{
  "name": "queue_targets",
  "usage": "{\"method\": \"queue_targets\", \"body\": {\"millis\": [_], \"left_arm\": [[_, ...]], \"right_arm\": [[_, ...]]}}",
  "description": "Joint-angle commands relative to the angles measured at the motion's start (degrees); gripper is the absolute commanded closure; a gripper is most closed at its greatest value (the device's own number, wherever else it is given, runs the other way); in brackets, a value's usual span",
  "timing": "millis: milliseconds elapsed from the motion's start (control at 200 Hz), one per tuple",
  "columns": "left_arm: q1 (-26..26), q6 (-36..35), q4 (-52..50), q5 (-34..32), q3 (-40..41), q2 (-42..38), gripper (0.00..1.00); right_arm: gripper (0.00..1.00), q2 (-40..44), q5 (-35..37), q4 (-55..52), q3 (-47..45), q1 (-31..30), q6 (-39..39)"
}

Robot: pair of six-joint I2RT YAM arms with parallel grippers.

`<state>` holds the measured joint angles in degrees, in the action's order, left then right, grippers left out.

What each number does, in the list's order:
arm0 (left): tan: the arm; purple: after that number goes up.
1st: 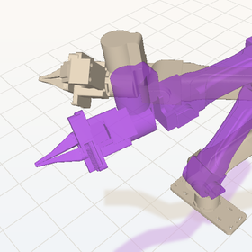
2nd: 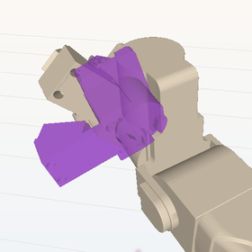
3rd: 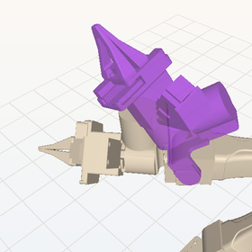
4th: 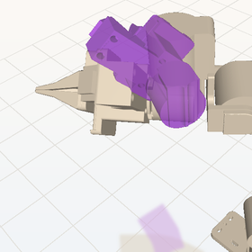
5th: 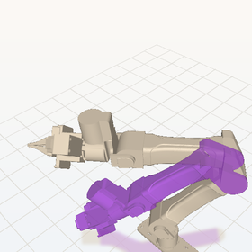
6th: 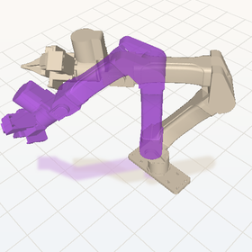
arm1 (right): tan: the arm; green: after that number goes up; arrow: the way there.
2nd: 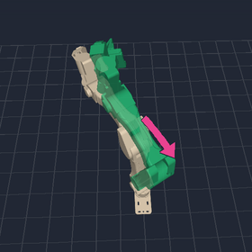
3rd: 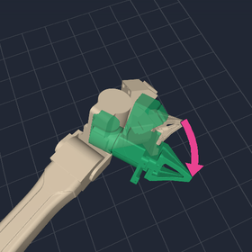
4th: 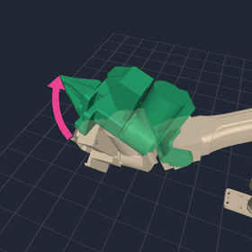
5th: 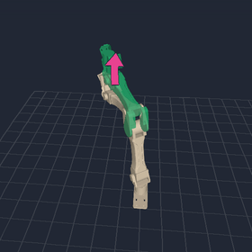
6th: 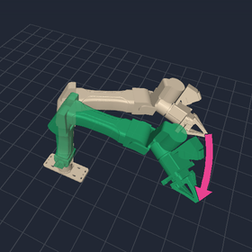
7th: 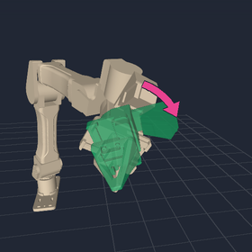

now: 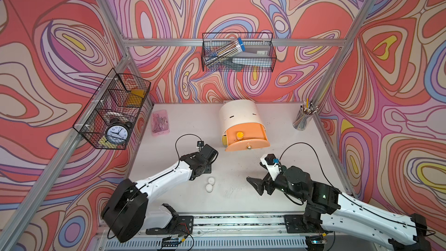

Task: Put the paint cans in the drawer according to color
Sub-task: Pick up the paint can at the center of the board, then place the paint can in the drawer.

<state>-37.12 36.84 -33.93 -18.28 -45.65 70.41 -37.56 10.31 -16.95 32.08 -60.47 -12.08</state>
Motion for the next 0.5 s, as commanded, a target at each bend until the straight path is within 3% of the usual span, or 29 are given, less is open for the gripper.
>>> {"method": "queue_targets", "body": {"millis": [0,220,496], "left_arm": [[0.12,-4.83,-9.79,-1.82,-10.01,-7.98,0.73],[-1.20,-9.45,-18.54,5.12,-30.64,-3.74,0.74],[-9.63,-11.09,-20.36,11.99,-50.88,13.24,0.74]], "right_arm": [[0.02,2.09,7.22,-1.58,4.93,-0.36,1.70],[0.02,3.76,19.59,-0.30,8.28,-0.37,2.75],[0.02,9.97,21.11,2.88,4.96,-0.36,4.52]]}}
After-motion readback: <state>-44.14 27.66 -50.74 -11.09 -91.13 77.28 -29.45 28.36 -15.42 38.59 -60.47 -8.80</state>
